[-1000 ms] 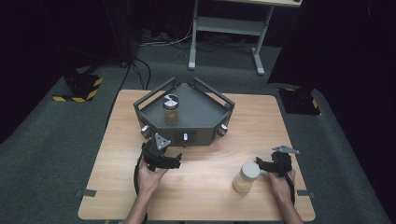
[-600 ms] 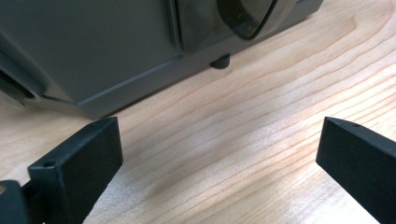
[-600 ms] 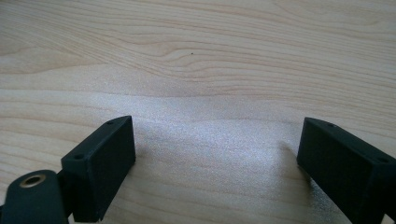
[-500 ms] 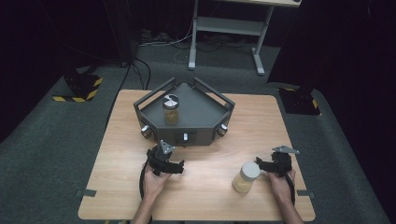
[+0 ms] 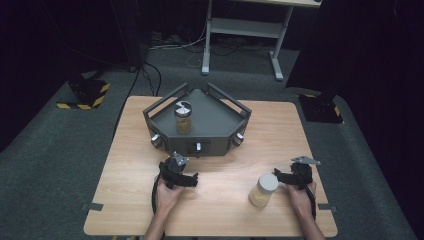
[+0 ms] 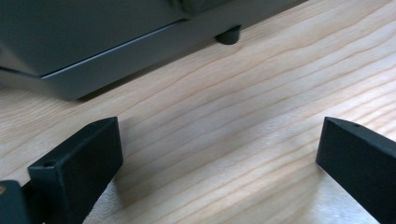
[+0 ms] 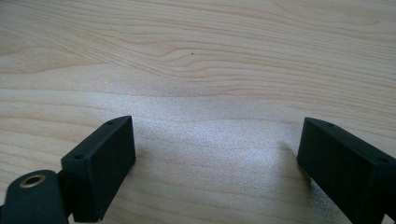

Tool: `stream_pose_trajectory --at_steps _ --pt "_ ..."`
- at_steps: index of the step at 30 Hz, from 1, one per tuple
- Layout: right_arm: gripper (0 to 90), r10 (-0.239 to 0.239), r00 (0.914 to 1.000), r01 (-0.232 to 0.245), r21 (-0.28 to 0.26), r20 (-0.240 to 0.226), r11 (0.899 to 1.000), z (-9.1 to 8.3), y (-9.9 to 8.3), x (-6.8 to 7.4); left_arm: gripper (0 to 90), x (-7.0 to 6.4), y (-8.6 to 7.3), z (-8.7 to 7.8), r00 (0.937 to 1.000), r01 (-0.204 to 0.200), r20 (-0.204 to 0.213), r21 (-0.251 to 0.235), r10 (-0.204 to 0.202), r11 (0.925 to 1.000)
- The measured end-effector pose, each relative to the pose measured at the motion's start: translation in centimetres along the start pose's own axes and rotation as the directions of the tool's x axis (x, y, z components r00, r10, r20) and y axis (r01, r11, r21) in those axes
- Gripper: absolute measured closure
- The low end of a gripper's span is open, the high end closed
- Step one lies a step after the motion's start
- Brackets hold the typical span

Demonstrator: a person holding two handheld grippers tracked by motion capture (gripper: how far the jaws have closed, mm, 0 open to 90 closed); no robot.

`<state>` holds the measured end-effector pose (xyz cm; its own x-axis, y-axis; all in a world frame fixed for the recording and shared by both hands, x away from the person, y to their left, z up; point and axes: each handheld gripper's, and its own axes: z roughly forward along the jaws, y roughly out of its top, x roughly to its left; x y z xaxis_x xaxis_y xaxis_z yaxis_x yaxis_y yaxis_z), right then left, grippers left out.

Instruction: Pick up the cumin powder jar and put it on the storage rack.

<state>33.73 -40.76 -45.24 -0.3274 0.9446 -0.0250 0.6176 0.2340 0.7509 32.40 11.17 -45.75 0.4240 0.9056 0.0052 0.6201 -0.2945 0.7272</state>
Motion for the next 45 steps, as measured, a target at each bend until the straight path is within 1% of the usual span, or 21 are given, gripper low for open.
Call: stream_pose_trajectory --at_steps 7,12,29,34,45 --pt "10.8 0.0 1.0 0.0 0.0 0.0 1.0 0.0 0.0 0.0 0.3 -0.09 0.14 0.25 0.9996 0.022 -0.018 -0.004 -0.022 0.9997" --pt "10.8 -0.004 1.0 0.004 0.0 -0.004 1.0 0.0 -0.01 -0.04 0.4 -0.1 0.2 0.32 0.9994 0.029 -0.021 -0.004 -0.029 0.9996" --pt "10.7 -0.009 1.0 0.009 0.0 -0.004 1.0 0.0 -0.01 -0.02 0.5 -0.26 0.17 0.34 0.9991 0.034 -0.027 -0.006 -0.034 0.9994" --pt "10.7 -0.009 1.0 0.009 0.0 -0.005 1.0 0.0 -0.01 -0.03 0.7 -0.35 0.16 0.31 0.9992 0.026 -0.031 -0.007 -0.027 0.9996" --pt "10.7 -0.008 0.9999 0.008 0.0 -0.006 1.0 0.01 0.0 -0.06 0.4 -0.24 0.18 0.34 0.9991 0.033 -0.026 -0.006 -0.033 0.9994"
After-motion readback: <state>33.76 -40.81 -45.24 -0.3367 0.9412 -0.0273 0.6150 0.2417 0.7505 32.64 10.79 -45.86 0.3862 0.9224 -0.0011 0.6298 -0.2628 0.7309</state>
